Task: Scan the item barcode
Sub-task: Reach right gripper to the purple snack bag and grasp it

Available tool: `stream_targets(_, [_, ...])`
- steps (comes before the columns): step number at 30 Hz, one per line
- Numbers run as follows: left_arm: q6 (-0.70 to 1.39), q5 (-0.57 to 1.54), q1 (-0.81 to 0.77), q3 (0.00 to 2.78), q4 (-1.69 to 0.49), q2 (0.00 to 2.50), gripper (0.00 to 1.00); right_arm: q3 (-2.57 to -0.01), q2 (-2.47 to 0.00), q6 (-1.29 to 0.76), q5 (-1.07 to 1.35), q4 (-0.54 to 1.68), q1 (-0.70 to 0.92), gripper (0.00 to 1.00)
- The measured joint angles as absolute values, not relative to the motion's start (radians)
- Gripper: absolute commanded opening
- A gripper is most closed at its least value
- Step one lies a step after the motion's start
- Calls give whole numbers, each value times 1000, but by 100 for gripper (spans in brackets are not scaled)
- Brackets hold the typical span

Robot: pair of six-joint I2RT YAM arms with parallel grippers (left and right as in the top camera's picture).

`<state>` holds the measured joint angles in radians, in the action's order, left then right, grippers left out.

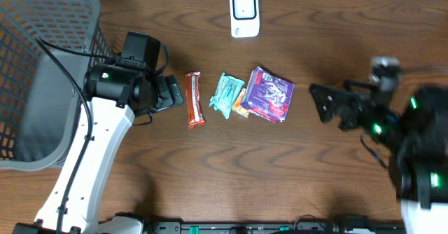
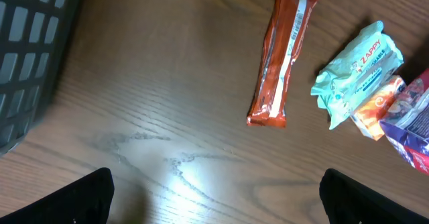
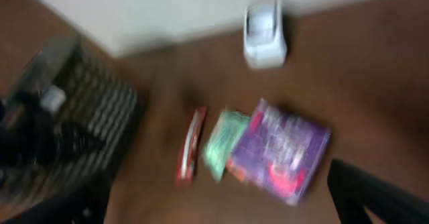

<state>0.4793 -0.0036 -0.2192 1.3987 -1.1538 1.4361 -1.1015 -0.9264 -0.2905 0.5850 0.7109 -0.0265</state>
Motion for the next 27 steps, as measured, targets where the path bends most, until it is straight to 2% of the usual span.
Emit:
stream_targets(5, [479, -4, -220, 1399, -1154, 1436, 98, -1127, -1142, -241, 680, 812, -27, 99])
stream_targets(14, [479, -3, -220, 1399, -1154, 1436, 98, -1128, -1478, -215, 699, 866, -12, 99])
stream_targets(15, [479, -3, -220, 1399, -1154, 1436, 98, -1128, -1513, -215, 698, 873, -12, 98])
stream_targets(16, [479, -3, -220, 1399, -1155, 1436, 98, -1128, -1551, -214, 697, 877, -12, 86])
stream_targets(18, [479, -3, -220, 1399, -1154, 1436, 98, -1128, -1613, -212, 693, 876, -13, 80])
stream_targets(23, [479, -3, -220, 1399, -1154, 1436, 98, -1128, -1699, -207, 682, 823, -14, 82])
stream_targets(27, [479, -3, -219, 1399, -1154, 1436, 98, -1128, -1735, -202, 669, 748, -14, 75])
